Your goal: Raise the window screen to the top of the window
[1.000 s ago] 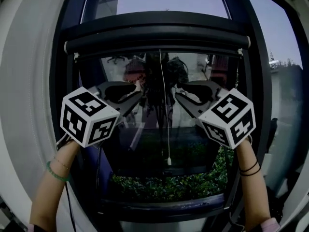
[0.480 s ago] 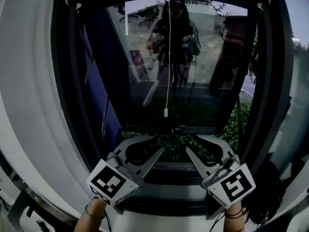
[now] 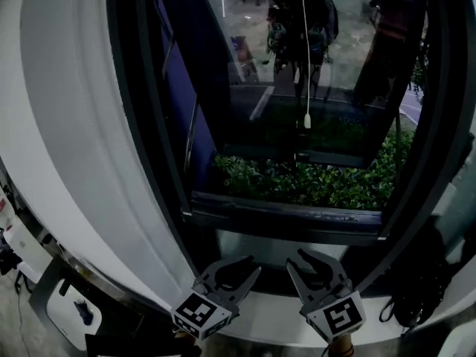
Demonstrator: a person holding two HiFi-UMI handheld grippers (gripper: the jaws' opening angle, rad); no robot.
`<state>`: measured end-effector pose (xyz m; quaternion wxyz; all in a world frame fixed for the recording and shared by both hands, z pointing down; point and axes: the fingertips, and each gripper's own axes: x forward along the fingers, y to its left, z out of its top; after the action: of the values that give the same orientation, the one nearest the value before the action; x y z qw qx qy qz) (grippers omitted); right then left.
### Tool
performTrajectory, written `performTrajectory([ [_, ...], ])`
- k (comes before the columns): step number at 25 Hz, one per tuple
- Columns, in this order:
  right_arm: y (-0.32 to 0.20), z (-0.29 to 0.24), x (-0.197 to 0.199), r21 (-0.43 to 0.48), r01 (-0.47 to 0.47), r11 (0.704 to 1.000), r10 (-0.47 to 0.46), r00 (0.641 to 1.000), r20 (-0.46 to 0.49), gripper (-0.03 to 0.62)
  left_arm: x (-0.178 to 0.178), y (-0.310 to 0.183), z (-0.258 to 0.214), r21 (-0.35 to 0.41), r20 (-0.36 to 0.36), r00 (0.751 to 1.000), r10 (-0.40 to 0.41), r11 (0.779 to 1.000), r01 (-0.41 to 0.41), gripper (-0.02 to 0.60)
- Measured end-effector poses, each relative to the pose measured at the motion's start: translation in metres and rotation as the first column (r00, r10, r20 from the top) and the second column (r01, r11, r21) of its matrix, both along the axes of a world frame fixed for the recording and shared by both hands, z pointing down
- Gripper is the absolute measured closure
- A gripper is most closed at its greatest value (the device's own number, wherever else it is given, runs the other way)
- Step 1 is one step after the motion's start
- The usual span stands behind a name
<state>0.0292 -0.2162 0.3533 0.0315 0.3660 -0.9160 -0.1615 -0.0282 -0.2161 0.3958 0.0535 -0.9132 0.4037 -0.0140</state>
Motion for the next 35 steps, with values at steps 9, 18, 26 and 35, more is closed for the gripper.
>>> performTrajectory([
  [9, 0.122, 0.058, -0.048, -0.175, -0.098, 0.98, 0.115, 0.989, 0.091, 0.49, -0.065, 0.127, 0.042, -0.072, -0.067, 0.997, 0.022, 0.997, -0.027, 0.499],
  [18, 0.258, 0.092, -0.088, -0.261, -0.184, 0.947, 0.219, 0.97, 0.108, 0.49, -0.098, 0.252, 0.064, -0.145, -0.17, 0.979, 0.109, 0.98, -0.134, 0.499],
  [26, 0.333, 0.089, -0.078, -0.269, -0.15, 0.951, 0.19, 0.973, 0.129, 0.49, -0.079, 0.33, 0.073, -0.169, -0.225, 0.969, 0.103, 0.975, -0.143, 0.499],
  [35, 0.433, 0.112, -0.012, -0.32, -0.127, 0.939, 0.174, 0.977, 0.124, 0.507, -0.022, 0.422, 0.068, -0.145, -0.238, 0.971, 0.023, 0.988, -0.058, 0.499],
])
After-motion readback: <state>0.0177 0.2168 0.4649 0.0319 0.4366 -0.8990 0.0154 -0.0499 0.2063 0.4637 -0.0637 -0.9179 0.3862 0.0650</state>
